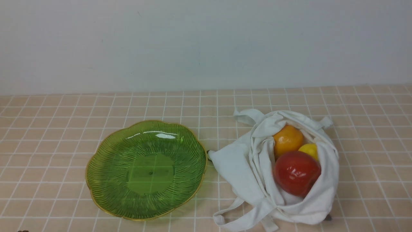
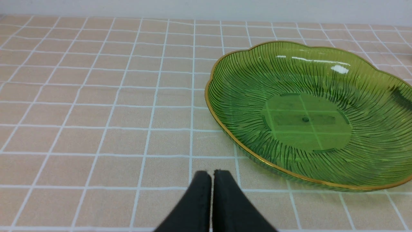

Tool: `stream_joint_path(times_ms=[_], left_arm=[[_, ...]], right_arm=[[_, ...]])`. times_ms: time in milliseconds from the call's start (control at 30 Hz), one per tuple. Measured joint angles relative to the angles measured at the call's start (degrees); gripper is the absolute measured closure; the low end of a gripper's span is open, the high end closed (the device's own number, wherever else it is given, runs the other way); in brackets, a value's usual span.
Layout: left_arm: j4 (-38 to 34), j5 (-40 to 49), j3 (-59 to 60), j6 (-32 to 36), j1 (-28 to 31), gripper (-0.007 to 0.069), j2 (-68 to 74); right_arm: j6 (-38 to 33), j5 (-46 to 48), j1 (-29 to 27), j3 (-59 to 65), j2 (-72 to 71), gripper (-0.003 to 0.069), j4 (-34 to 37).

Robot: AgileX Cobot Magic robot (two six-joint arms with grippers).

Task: Take the fruit out of the bag on the brown coffee tablecloth and place them on the plate.
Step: 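Reach into the cloth bag and grasp a fruit inside it with the right gripper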

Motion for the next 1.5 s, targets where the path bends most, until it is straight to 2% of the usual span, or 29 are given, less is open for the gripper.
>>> stream_joint_path(times_ms=[1333,1500], left_arm=[[0.0,0.0,0.0,0.0,0.0,0.0632,0.0],[0.0,0.0,0.0,0.0,0.0,0.0632,0.0]], right_arm=[[0.0,0.0,0.0,0.0,0.0,0.0673,-0.5],[4.8,-4.5,0.1,0.6,0.0,0.0673,5.5]])
